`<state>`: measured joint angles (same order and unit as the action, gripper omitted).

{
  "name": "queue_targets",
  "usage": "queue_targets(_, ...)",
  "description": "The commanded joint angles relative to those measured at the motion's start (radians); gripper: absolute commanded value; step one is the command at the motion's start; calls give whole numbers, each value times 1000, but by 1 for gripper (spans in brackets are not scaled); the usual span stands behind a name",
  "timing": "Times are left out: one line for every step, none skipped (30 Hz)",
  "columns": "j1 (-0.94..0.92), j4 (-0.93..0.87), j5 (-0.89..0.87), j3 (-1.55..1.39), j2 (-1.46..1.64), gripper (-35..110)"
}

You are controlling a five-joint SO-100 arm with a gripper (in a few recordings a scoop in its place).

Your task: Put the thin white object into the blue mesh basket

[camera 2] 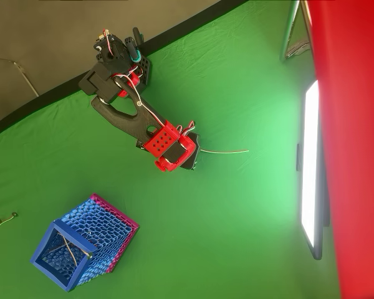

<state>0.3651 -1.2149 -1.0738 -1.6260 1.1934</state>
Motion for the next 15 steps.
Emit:
queue_targets(11, -8, 12, 35, -5, 14)
queue_targets(11, -8, 12, 38, -8, 13)
queue_targets(9, -8, 14, 40, -11, 13)
queue_targets(9, -8, 14, 41, -14, 13)
queue_targets(8, -8, 15, 43, -17, 12)
queue_targets(8, -8, 17, 44, -20, 11)
queue_targets(6, -8, 18, 46, -23, 10)
queue_targets(6, -8, 20, 46, -25, 9)
queue_targets(5, -8, 23, 48, -26, 8)
queue_targets(5, -8, 26, 48, -28, 7)
queue_targets(5, -8, 31, 49, -29, 6)
queue_targets(3, -8, 35, 51, -31, 6)
queue_targets(3, -8, 38, 52, -32, 5)
queue_targets(3, -8, 41, 52, -34, 4)
queue_targets(3, -8, 44, 54, -35, 4)
